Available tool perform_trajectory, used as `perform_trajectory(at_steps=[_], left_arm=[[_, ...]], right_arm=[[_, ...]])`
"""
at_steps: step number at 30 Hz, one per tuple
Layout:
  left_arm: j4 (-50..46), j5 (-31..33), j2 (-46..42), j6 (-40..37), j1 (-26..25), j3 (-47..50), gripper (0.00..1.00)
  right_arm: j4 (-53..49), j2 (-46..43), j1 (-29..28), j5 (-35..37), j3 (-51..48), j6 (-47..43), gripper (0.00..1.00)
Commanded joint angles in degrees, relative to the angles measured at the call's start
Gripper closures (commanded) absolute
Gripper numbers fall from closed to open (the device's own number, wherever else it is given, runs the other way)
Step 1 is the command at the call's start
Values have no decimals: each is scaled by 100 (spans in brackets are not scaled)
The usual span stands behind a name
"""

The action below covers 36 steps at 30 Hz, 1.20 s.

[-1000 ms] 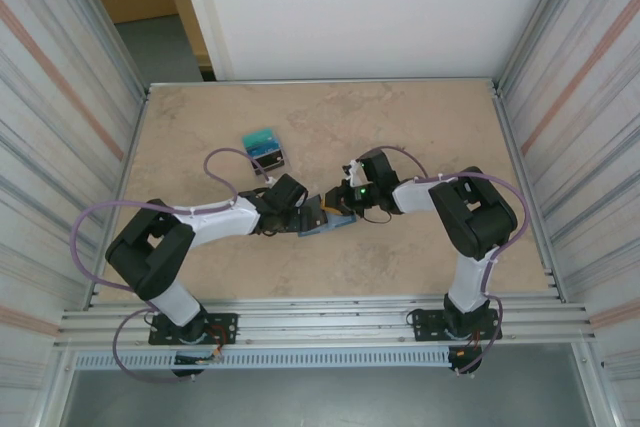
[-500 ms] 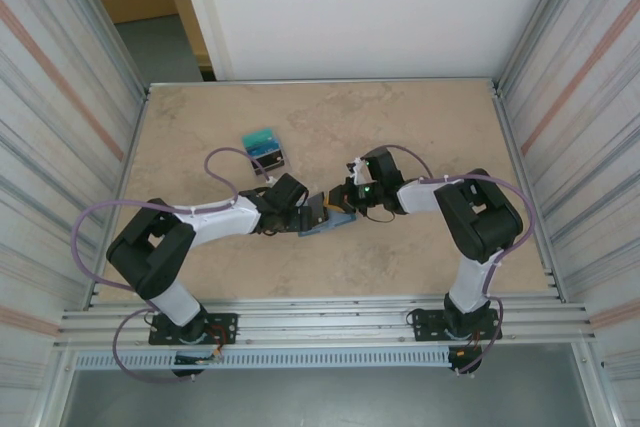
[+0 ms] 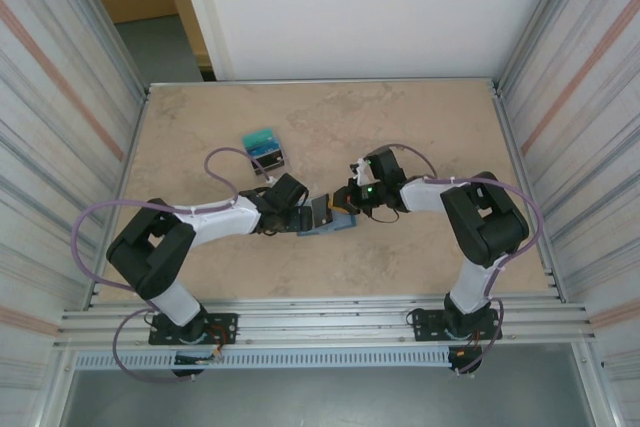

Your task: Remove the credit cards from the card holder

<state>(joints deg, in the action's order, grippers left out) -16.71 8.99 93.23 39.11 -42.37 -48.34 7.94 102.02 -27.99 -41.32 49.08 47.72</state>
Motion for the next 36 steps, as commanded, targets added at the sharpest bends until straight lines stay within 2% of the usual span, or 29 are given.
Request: perform_trajectory(at_steps=[1,9,14,26,36], left_arm=[[-479,-183,305,79,24,122,8],[-448,-196,279,79,25,98,8],[-456,-201,237,79,18,83,8],[-464,-222,-38,158,21,115,9],[-526,-316,-624,302,77,54,10]], right_arm=[[-635,-270,42,201,241,-410,95],[-825,-344,74,277,242,-495,96],[-1003,-454,105,386,258,-601,100],[-1733,-966,310,802,281,-1046,100],[-1747,-1467,355,914,239,-1042,100]])
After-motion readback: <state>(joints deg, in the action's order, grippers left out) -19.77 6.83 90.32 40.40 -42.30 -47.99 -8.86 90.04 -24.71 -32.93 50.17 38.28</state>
